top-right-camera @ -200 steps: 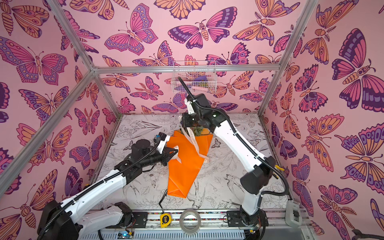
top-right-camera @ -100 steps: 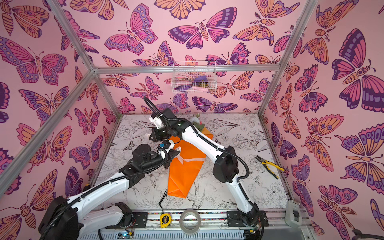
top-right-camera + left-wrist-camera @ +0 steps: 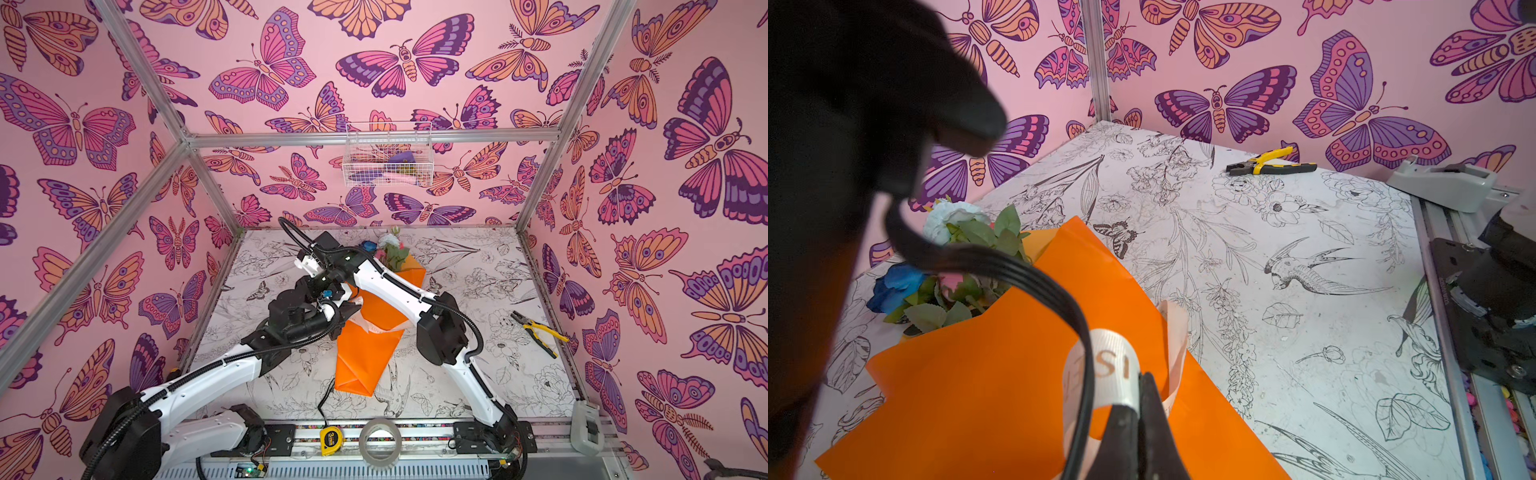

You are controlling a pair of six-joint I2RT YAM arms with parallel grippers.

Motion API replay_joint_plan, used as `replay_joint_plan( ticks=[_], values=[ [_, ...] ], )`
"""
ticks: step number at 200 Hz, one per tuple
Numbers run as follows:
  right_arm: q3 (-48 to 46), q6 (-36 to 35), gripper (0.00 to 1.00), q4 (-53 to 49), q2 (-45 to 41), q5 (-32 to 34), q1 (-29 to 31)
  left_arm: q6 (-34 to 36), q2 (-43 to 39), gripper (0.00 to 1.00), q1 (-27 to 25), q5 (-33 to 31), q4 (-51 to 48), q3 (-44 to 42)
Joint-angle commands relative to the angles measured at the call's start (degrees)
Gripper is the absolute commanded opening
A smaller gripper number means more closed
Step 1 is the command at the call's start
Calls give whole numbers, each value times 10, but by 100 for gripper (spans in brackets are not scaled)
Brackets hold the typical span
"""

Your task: Tie the bouquet of fake flowers

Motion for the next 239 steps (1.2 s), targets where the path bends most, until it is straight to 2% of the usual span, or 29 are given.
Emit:
replay_joint_plan(
  ticks=[1, 28, 49, 72, 96, 129, 151, 183, 208, 239],
  values=[
    [13, -30, 60, -32, -57, 41, -28, 2, -1, 0, -1, -12, 16, -10],
    [0, -23, 60, -39, -99, 100, -63, -13, 2, 0, -1, -28, 16, -8],
    [-65, -10, 60, -32, -168, 200, -89, -24, 4, 0, 0, -46, 17, -5],
    [-214, 30, 61, 17, -277, 286, -129, -39, 9, 0, 2, -61, 19, -1],
    [-403, 65, 60, 120, -412, 334, -166, -70, 20, 0, 13, -83, 12, 14],
    [-584, 56, 56, 185, -571, 392, -162, -132, 49, 0, 43, -90, -32, 61],
    [-672, 25, 55, 220, -653, 456, -110, -184, 94, 0, 71, -88, -80, 103],
    [-733, -23, 54, 246, -686, 558, 32, -235, 138, 0, 94, -82, -121, 144],
    [-720, -68, 56, 277, -618, 597, 145, -272, 164, 0, 112, -68, -147, 171],
    [-635, -176, 57, 295, -459, 618, 248, -303, 197, 0, 130, -35, -179, 202]
  ],
)
